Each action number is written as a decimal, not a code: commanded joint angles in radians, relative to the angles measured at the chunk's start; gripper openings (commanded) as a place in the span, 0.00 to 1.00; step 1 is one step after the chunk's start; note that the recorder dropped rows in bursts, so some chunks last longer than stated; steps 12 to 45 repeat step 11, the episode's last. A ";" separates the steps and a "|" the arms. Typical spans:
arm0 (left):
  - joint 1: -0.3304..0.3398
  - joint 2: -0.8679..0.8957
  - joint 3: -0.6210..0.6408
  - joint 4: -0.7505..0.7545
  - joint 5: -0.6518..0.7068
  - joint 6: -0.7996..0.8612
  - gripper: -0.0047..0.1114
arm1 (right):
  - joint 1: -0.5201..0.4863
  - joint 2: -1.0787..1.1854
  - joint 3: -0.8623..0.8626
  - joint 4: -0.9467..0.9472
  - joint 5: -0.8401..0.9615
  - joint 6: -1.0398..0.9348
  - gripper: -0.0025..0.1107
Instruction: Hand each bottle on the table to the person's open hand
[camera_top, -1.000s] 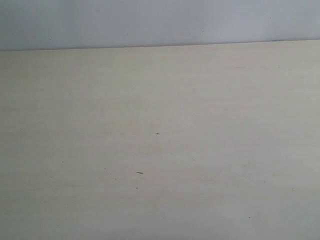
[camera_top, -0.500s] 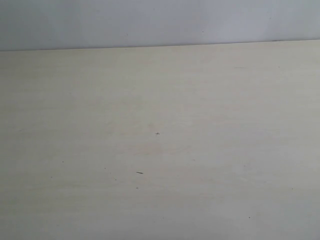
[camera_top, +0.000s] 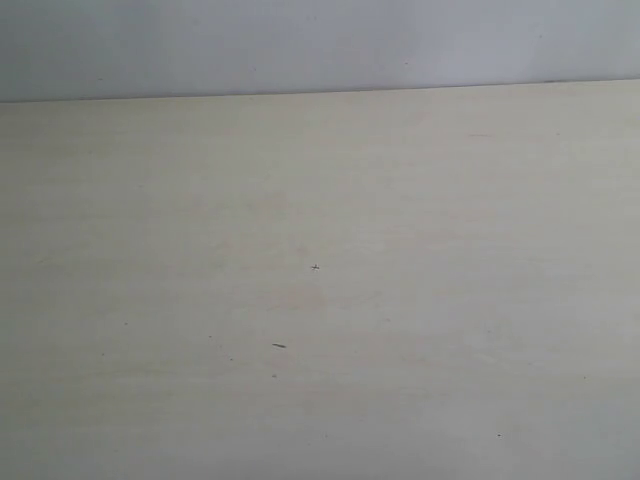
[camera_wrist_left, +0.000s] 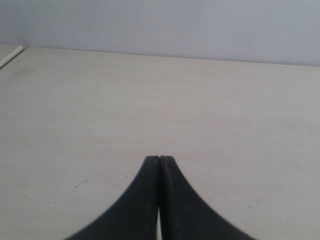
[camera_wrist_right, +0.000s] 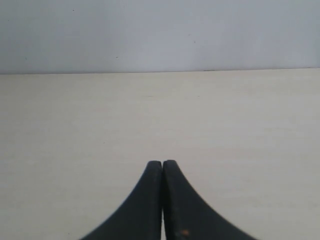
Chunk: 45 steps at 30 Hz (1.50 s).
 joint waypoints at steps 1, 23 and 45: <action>0.002 -0.006 0.003 -0.005 -0.001 -0.005 0.04 | -0.005 -0.006 0.004 -0.004 -0.014 0.002 0.02; 0.002 -0.006 0.003 -0.005 -0.001 -0.005 0.04 | -0.005 -0.006 0.004 -0.004 -0.004 0.002 0.02; 0.002 -0.006 0.003 -0.005 -0.001 -0.005 0.04 | -0.005 -0.006 0.004 -0.004 -0.004 0.002 0.02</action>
